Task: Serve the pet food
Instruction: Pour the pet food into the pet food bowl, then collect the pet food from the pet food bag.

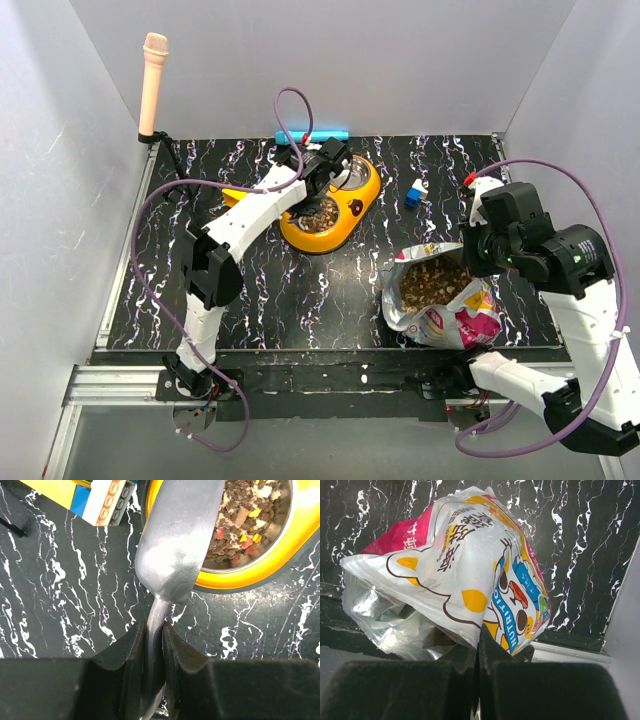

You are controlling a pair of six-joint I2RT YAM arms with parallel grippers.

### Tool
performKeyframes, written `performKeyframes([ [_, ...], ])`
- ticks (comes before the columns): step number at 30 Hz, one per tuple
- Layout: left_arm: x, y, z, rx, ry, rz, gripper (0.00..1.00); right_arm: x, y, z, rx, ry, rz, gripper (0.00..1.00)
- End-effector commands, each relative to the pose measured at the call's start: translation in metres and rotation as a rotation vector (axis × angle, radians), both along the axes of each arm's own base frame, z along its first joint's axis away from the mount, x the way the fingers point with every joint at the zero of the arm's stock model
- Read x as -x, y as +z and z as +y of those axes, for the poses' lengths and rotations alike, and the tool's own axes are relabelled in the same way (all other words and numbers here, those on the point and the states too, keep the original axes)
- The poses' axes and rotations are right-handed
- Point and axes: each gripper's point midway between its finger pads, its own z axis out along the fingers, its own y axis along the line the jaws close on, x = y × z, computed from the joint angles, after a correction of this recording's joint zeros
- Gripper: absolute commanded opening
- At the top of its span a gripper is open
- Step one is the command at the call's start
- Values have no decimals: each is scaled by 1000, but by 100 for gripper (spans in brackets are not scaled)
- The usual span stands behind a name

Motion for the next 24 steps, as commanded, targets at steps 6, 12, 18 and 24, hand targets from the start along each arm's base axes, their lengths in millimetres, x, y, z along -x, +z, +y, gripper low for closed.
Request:
performKeyframes([
  [6, 79, 62, 47, 199, 152, 153, 0, -38, 85, 37, -244, 39, -301, 1],
  [12, 117, 96, 45, 590, 224, 241, 0, -49, 84, 46, -248, 46, -277, 1],
  [18, 187, 134, -7, 1129, 33, 460, 0, -59, 78, 60, -253, 88, -246, 1],
  [24, 228, 179, -3, 1218, -130, 492, 0, -69, 72, 74, -267, 135, -226, 1],
])
